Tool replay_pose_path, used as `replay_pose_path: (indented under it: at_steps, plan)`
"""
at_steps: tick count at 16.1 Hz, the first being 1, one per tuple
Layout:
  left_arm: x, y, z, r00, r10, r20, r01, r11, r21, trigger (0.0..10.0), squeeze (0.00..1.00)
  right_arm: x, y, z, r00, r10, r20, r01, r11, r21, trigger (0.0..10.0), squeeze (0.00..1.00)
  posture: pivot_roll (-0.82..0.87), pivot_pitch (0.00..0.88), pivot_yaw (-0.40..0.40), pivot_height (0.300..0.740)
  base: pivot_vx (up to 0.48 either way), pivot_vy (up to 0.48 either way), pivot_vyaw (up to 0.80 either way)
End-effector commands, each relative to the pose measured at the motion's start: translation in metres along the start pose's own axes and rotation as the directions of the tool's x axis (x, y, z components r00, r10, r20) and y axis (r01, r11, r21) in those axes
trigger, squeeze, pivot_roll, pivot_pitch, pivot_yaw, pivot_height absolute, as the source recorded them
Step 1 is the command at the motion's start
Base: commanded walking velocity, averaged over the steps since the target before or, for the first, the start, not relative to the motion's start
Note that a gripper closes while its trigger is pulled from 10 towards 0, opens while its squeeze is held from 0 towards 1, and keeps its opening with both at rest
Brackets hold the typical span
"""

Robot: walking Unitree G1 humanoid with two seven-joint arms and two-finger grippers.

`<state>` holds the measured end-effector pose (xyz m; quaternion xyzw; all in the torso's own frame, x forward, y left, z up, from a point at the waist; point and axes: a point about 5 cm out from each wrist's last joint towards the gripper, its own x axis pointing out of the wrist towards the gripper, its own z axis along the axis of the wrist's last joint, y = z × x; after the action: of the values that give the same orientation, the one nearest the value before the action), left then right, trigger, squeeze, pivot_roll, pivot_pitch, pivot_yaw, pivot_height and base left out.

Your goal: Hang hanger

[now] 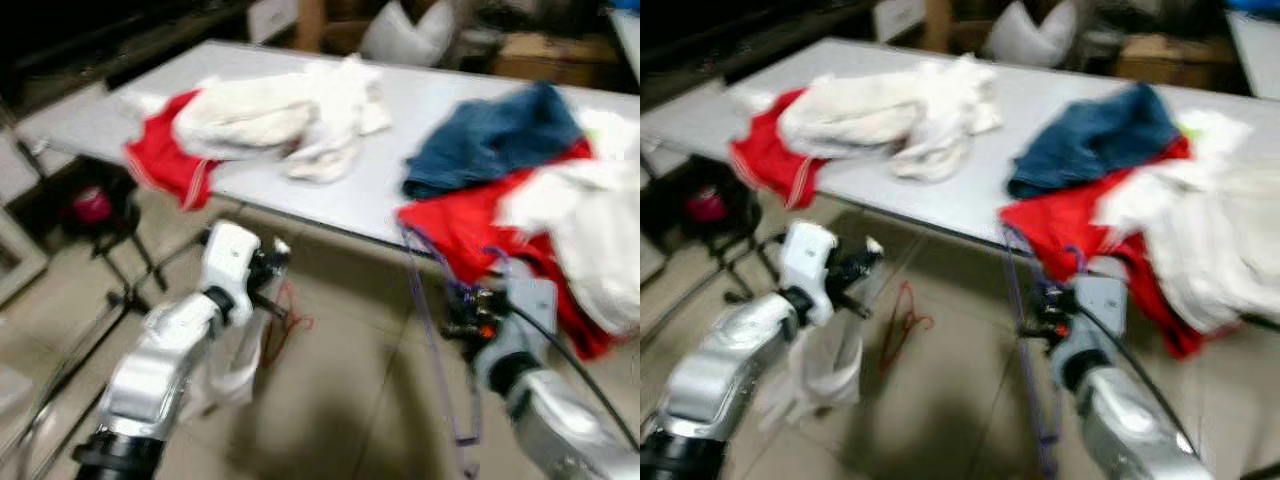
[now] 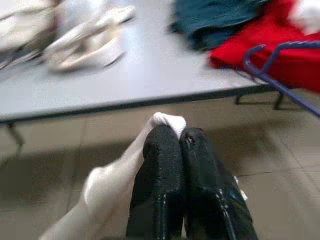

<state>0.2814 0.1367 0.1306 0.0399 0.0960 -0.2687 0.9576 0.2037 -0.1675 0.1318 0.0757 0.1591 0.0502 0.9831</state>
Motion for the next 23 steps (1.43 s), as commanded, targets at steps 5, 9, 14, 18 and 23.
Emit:
replay_pose_path:
  at_steps: [5,9,14,18,23]
  plan:
    - [-0.001,0.005,0.006,0.999,0.02,0.029,-0.02,1.0,0.008,10.0,0.0,-0.003,0.007,0.002,0.999,0.04,-0.016,-0.041,0.996,-0.077,10.0,0.0,-0.24,0.0,0.085,0.74,0.0,0.0,-0.16]
    - [-0.001,0.004,0.007,0.999,-0.003,0.045,0.003,1.0,0.003,10.0,0.0,-0.002,0.009,0.007,0.995,0.096,-0.014,-0.097,0.99,-0.101,10.0,0.0,-0.23,0.0,0.078,0.74,0.0,0.0,-0.4]
    - [-0.005,0.003,0.01,0.998,-0.038,0.057,0.037,0.999,0.006,10.0,0.0,-0.002,0.018,0.011,0.974,0.221,-0.051,-0.226,0.962,-0.155,10.0,0.0,-0.23,0.0,0.076,0.74,0.0,0.0,-0.48]
    - [-0.013,0.002,0.022,0.986,-0.128,0.106,0.13,0.991,-0.009,10.0,0.0,-0.01,0.022,0.02,0.915,0.391,-0.099,-0.403,0.88,-0.252,10.0,0.0,-0.22,0.0,0.074,0.74,0.0,0.0,-0.6]
    - [-0.025,0.007,0.081,0.916,-0.248,0.315,0.269,0.963,-0.024,10.0,0.0,-0.028,0.018,0.059,0.805,0.593,-0.03,-0.571,0.76,-0.311,10.0,0.0,-0.22,0.0,0.066,0.74,0.107,0.0,-0.15]
